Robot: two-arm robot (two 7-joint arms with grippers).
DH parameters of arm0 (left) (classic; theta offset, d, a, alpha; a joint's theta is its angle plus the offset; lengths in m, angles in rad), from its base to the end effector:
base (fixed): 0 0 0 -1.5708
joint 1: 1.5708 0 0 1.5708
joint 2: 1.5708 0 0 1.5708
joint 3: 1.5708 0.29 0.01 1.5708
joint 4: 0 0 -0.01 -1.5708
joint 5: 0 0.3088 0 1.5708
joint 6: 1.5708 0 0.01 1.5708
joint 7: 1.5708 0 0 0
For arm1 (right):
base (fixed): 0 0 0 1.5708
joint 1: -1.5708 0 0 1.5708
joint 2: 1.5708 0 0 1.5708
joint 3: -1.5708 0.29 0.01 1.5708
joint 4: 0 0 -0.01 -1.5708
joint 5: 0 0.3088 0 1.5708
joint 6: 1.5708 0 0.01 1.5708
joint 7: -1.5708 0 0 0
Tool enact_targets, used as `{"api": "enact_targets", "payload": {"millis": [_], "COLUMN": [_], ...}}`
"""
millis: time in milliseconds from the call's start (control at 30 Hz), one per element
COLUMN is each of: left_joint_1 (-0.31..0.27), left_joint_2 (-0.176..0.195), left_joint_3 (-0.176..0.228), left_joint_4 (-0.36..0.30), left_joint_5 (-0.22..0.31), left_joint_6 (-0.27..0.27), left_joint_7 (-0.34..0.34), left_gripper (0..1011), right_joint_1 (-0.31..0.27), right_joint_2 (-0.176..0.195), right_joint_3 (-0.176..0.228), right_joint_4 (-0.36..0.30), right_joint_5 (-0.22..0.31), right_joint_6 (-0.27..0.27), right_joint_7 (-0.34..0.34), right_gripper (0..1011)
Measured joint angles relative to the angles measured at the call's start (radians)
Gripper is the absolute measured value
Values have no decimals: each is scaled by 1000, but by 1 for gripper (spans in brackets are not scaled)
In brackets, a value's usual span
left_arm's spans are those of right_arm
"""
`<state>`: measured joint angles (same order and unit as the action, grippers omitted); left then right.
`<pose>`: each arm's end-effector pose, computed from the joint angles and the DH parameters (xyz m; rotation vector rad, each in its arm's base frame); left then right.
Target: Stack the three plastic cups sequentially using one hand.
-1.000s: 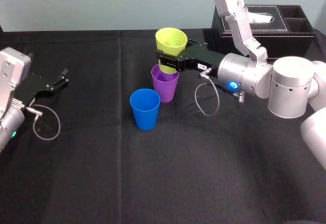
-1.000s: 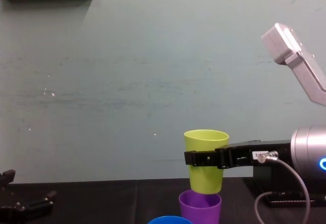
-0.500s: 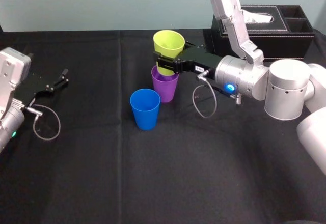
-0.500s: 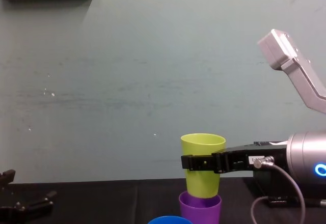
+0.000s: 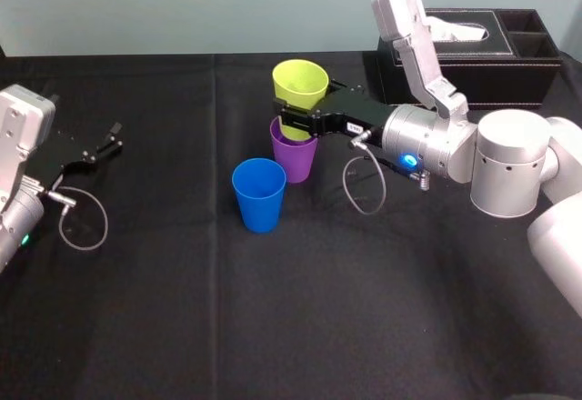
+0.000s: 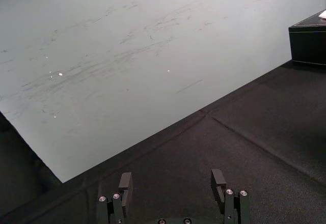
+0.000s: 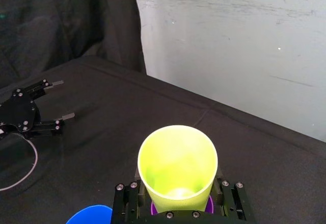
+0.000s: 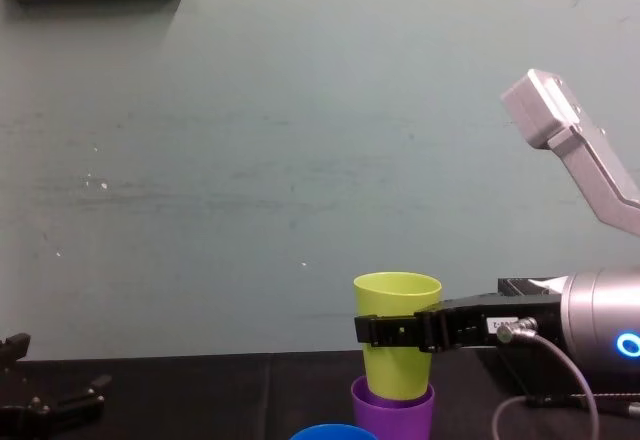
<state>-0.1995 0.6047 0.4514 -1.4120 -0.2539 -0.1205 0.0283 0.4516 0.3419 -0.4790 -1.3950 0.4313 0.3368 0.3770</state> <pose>0.3581 0.0827 -0.3023 0.3045 -0.2850 1.2480 0.4250 0.0204 -0.2248 -0.2172 0.1325 -0.8226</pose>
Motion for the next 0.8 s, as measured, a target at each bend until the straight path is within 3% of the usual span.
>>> {"api": "enact_targets", "payload": {"millis": [800], "left_joint_1": [0], "left_joint_2": [0], "left_joint_3": [0], "left_joint_4": [0], "left_joint_5": [0], "left_joint_6": [0], "left_joint_7": [0], "left_gripper": [1010], "right_joint_1": [-1], "right_joint_2": [-13], "right_joint_3": [-13], "right_joint_4": [42], "right_joint_5": [-25], "right_joint_6": [-21], "right_joint_7": [8], "right_gripper": [732]}}
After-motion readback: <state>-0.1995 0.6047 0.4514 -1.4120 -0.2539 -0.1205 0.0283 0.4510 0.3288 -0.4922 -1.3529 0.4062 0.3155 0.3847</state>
